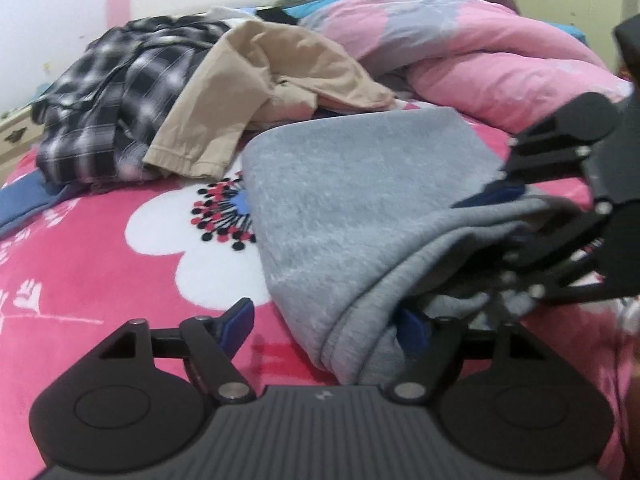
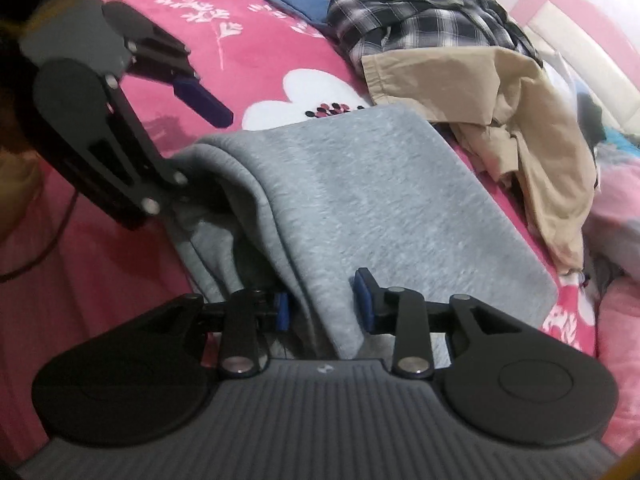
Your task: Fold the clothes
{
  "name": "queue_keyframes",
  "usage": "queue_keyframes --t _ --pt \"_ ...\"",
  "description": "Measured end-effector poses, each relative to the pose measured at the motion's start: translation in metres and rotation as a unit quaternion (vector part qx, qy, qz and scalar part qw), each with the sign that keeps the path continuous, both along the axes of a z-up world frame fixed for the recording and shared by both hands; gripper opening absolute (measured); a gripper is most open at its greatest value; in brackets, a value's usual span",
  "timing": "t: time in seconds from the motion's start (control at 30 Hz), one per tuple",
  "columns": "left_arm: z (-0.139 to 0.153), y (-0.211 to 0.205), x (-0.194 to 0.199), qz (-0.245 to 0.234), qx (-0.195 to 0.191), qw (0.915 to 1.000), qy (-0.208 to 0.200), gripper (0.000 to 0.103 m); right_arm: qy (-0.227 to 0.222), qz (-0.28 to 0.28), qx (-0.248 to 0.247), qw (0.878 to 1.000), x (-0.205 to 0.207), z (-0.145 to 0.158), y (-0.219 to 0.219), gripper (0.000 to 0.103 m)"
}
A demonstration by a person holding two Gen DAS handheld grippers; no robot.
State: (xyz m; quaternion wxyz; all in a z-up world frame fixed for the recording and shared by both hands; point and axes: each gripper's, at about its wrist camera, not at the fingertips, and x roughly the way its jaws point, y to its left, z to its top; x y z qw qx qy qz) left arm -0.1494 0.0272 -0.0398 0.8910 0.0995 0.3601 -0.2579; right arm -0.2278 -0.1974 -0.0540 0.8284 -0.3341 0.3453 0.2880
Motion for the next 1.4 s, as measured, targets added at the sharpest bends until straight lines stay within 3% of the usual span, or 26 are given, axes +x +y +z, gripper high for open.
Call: queue_keyframes --t 0.13,0.23,0.3,0.47,0.63,0.9,1.13,1.23,1.33,1.4 --pt "-0.007 0.004 -0.007 -0.011 0.019 0.9998 0.002 0.081 -0.011 0.002 0.001 1.000 -0.007 0.002 0.001 0.030" --pt "-0.009 0.012 -0.003 0.031 -0.015 0.9992 0.021 0.077 -0.009 0.040 0.041 0.998 -0.016 0.019 -0.006 0.032" --pt "-0.008 0.014 0.000 0.053 -0.032 0.9976 0.030 0.076 -0.007 0.061 0.062 0.996 -0.020 0.027 -0.008 0.043" --pt "-0.009 0.014 0.003 0.098 -0.057 0.9925 0.046 0.074 -0.005 0.081 0.072 0.994 -0.018 0.020 0.012 0.050" --pt "-0.006 0.018 -0.002 0.084 -0.033 0.9952 0.039 0.076 -0.013 0.046 0.012 0.999 -0.004 -0.012 0.019 0.048" --pt "-0.010 0.021 -0.003 0.110 -0.044 0.9922 0.040 0.076 0.001 0.008 0.038 0.999 0.004 -0.011 0.016 0.048" --pt "-0.008 0.019 -0.007 0.054 -0.030 0.9972 0.043 0.077 0.013 -0.025 0.061 0.998 0.011 -0.011 0.013 0.052" --pt "-0.016 0.015 -0.004 0.055 -0.004 0.9977 0.039 0.078 -0.017 -0.002 0.029 0.999 -0.001 -0.016 0.025 0.052" --pt "-0.015 0.022 -0.002 0.077 -0.017 0.9961 0.040 0.078 -0.025 0.001 0.014 1.000 -0.005 -0.014 0.017 0.052" --pt "-0.016 0.022 -0.004 0.076 -0.011 0.9967 0.028 0.078 -0.026 -0.027 0.019 0.999 -0.002 -0.006 0.001 0.054"
